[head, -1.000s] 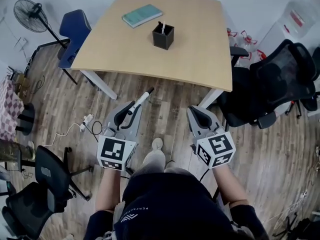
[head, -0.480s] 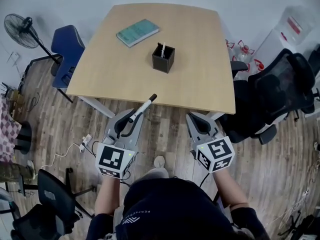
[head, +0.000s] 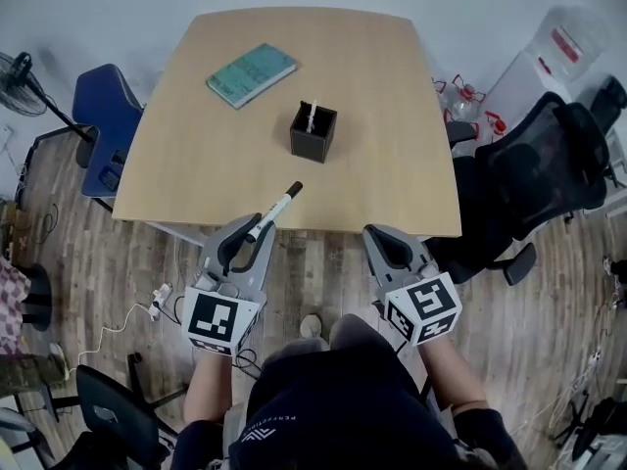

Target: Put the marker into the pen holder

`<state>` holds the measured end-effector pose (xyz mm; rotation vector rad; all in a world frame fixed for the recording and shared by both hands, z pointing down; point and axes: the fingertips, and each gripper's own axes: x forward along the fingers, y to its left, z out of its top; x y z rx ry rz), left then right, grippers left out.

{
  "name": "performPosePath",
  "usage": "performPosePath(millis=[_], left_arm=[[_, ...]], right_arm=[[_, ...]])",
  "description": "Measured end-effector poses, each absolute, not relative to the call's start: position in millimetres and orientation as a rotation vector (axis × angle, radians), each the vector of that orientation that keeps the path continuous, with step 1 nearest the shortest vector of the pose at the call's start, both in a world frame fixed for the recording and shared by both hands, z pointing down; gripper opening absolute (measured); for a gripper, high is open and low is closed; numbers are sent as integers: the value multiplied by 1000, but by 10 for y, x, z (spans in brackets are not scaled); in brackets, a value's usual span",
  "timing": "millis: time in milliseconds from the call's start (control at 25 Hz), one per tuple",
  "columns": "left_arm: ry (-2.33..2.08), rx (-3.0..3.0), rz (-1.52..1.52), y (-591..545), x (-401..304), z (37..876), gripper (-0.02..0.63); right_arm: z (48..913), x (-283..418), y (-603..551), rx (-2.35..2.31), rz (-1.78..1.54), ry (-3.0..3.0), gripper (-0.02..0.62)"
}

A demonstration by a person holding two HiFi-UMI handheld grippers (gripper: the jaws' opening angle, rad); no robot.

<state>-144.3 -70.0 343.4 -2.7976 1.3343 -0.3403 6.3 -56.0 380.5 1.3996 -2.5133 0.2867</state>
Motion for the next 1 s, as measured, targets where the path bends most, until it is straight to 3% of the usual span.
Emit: performPosePath(millis=[480, 1000], left_arm=[[1391, -2771, -297, -1391, -1245, 3320, 74], [1450, -2744, -503, -2155, -860, 3501, 75]], right_arm=[[3784, 246, -1365, 1354, 266, -2542, 0], [3789, 509, -2236, 1210, 253, -2625, 0]])
